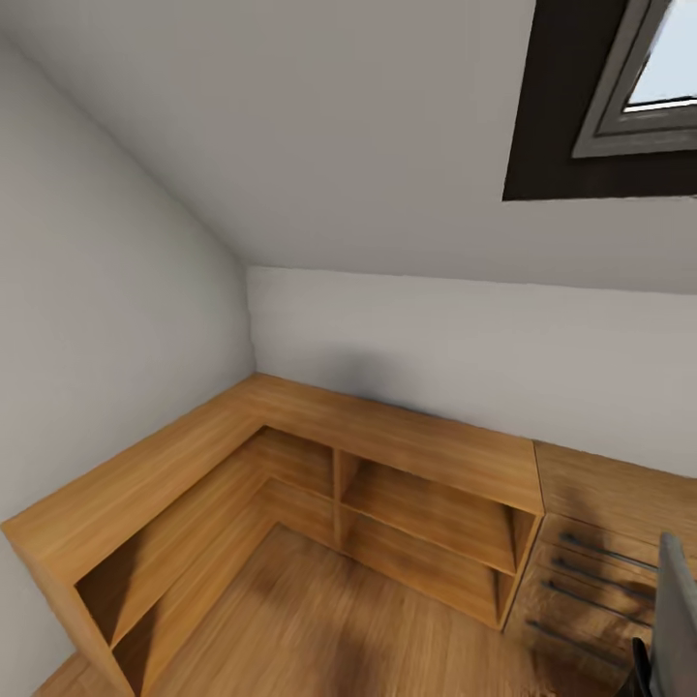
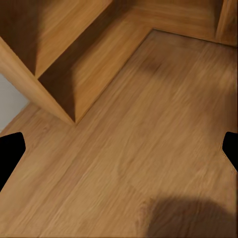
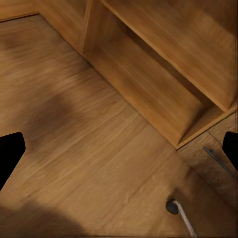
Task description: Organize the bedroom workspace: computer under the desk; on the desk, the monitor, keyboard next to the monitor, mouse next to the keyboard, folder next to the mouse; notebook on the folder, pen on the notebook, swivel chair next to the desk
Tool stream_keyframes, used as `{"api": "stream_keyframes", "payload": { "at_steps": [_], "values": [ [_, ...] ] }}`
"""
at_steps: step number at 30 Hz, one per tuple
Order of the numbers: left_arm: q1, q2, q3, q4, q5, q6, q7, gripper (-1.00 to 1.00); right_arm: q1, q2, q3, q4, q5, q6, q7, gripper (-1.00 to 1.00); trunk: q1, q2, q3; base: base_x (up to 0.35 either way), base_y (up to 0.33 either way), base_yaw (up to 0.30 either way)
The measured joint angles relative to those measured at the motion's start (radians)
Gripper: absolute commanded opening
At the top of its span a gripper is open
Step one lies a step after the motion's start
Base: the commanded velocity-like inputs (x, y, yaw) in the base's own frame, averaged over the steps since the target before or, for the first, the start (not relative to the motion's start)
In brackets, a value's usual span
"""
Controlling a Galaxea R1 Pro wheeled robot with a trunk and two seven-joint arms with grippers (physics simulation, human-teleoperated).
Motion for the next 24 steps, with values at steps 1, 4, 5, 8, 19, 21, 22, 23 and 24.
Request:
{"api": "stream_keyframes", "payload": {
  "at_steps": [1,4,5,8,19,21,22,23,24],
  "values": [
    [0.0,0.0,0.0,0.0,0.0,0.0,0.0,1.0,0.0,0.0,0.0,0.0,0.0,0.0,0.0,1.0,0.0,0.0,0.0,0.0,0.0,-0.299],
    [0.0,0.0,0.0,0.0,0.0,0.0,0.0,1.0,0.0,0.001,0.0,0.0,0.0,0.0,0.0,1.0,0.0,0.0,0.0,0.0,0.0,-0.299],
    [0.0,0.0,0.0,0.0,0.0,0.0,0.0,1.0,0.0,0.001,0.0,0.0,0.0,0.0,0.0,1.0,0.0,0.0,0.0,0.0,0.0,-0.299],
    [0.0,0.0,0.0,0.0,0.0,0.0,0.001,1.0,0.0,0.001,0.0,0.0,0.0,0.0,0.0,1.0,0.0,0.0,0.0,0.0,0.0,-0.299],
    [0.0,0.0,0.0,0.0,0.0,0.0,0.0,1.0,0.0,0.002,0.0,0.0,-0.005,0.0,0.0,1.0,0.0,0.0,0.0,0.081,0.091,-0.299],
    [0.0,0.0,0.0,0.0,0.0,0.0,0.0,1.0,0.0,0.003,0.0,0.0,-0.006,0.0,-0.001,1.0,0.0,0.0,0.0,0.217,0.228,-0.299],
    [0.0,0.0,0.0,0.0,0.0,0.0,0.0,1.0,0.0,0.003,-0.001,0.0,-0.007,0.0,-0.001,1.0,0.0,0.0,0.0,0.224,0.235,-0.299],
    [0.0,0.0,0.0,0.0,0.0,0.0,0.0,1.0,0.0,0.003,-0.001,0.0,-0.007,0.0,-0.001,1.0,0.0,0.0,0.0,0.227,0.238,-0.299],
    [0.0,0.0,0.0,0.0,0.0,0.0,0.0,1.0,0.0,0.003,-0.001,0.0,-0.007,0.0,-0.001,1.0,0.0,0.0,0.0,0.229,0.239,-0.298]
  ]
}}
